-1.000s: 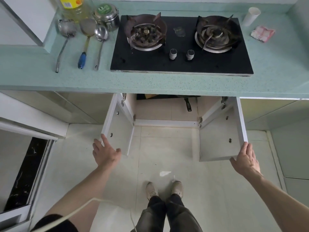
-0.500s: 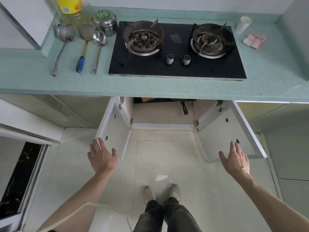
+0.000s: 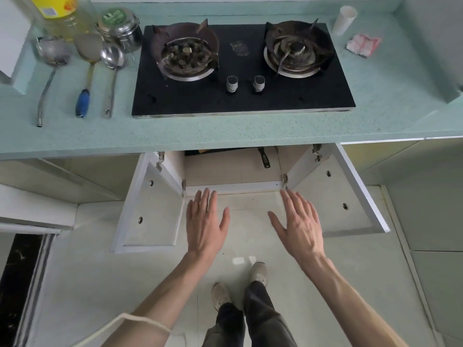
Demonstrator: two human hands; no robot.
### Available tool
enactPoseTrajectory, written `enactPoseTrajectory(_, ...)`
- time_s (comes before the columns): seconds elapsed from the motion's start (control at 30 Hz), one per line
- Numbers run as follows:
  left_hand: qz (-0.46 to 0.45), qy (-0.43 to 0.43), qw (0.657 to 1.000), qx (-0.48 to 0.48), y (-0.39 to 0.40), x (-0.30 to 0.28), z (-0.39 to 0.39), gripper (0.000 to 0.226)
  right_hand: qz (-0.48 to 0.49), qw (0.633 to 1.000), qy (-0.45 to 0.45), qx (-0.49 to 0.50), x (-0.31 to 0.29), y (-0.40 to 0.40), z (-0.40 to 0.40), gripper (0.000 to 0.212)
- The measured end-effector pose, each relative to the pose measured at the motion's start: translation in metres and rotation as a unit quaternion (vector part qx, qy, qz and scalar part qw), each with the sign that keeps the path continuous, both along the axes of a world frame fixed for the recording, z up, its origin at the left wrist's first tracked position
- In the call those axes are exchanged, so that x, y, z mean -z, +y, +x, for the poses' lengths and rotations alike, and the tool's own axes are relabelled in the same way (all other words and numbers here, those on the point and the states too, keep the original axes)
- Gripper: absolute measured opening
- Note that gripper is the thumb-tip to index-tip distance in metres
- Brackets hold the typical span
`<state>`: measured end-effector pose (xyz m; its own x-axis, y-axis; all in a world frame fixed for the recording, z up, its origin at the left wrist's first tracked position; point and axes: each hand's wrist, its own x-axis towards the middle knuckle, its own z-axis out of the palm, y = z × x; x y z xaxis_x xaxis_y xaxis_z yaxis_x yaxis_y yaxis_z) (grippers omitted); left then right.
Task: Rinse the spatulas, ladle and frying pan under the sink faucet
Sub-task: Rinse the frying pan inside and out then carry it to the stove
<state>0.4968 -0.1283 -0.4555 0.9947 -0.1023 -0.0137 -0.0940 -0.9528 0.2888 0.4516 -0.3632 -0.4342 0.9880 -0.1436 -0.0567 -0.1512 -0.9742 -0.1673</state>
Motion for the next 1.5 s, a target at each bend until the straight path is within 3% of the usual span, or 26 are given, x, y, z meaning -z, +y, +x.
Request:
enactPoseTrajectory(0.4, -0.029, -0.017, 0.999, 0.021, -0.079, 0.051, 0.059, 0.055, 0.043, 0.999, -0.024, 0.014, 0.067, -0.026, 0.074, 0.072)
enactPoseTrajectory(0.73, -0.039, -0.019, 0.999, 0.031, -0.121, 0.183, 0.108, 0.052, 0.048, 0.998, -0.018, 0.039, 0.189, -0.074, 0.133, 0.071)
enactPoseTrajectory(0.87, -0.043, -0.017, 0.998, 0.045, -0.130, 0.245, 0.128, 0.048, 0.102, 0.992, -0.019, 0.069, 0.246, -0.082, 0.154, 0.066)
enactPoseTrajectory(1.23, -0.108, 0.040, 0.993, -0.005, -0.149, 0.379, 0.188, 0.047, 0.378, 0.888, 0.078, 0.252, 0.376, -0.096, 0.246, 0.078)
enactPoseTrajectory(1.37, -0.230, 0.132, 0.959, -0.095, -0.163, 0.414, 0.215, 0.052, 0.292, 0.927, 0.107, 0.212, 0.415, -0.107, 0.293, 0.082)
enactPoseTrajectory(1.5, -0.265, 0.153, 0.945, -0.113, -0.176, 0.443, 0.244, 0.049, 0.264, 0.934, 0.142, 0.193, 0.443, -0.113, 0.337, 0.062)
